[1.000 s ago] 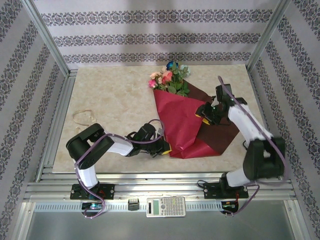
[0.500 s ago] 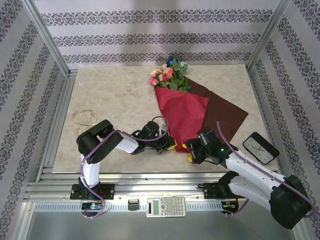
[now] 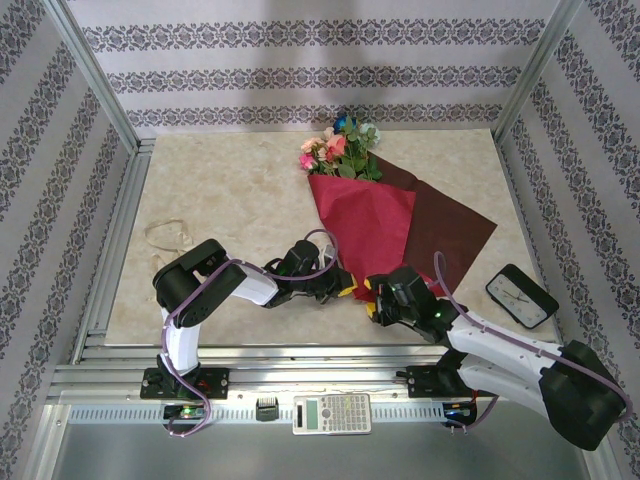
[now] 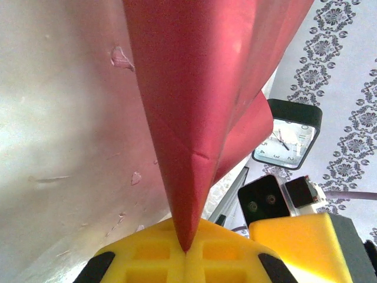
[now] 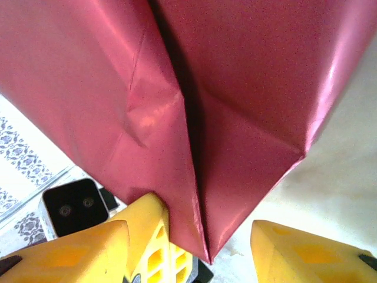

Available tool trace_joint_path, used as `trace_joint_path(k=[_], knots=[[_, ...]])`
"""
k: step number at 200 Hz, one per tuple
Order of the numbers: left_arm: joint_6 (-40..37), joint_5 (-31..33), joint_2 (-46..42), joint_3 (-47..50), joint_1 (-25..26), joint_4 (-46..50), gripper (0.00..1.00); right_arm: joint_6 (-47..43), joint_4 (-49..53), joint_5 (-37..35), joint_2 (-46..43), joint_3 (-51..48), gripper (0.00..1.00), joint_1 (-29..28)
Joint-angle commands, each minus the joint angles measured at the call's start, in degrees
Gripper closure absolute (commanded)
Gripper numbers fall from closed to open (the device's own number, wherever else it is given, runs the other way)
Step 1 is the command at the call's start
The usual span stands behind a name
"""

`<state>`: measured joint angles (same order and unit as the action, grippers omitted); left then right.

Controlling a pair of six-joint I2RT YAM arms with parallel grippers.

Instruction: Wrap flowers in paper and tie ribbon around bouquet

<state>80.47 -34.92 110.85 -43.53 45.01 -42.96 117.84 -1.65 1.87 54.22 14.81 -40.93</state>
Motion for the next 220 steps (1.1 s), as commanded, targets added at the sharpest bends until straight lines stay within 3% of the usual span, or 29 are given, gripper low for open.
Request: trace_joint_path(k=[1, 153, 177, 220], knots=[[0.8, 0.3, 0.6, -1.2, 0.5, -3.5, 1.00, 5.1, -3.0, -4.8, 1.4, -0.6, 0.43, -2.1], [2.3, -0.4, 1.1, -2.4, -0.2, -3.9, 1.00, 13.0, -8.0, -17.7, 8.7, -0.2, 0.52, -8.7], [2.9, -0.6, 1.5, -2.4, -0.3, -4.6, 1.00, 14.0, -10.6, -18.5, 10.7, -0.8, 0.59, -8.6], [2.9, -0.7, 1.6, -2.1, -0.5, -4.7, 1.00, 13.6, -9.9, -19.4, 11.2, 0.0, 0.86, -8.6]])
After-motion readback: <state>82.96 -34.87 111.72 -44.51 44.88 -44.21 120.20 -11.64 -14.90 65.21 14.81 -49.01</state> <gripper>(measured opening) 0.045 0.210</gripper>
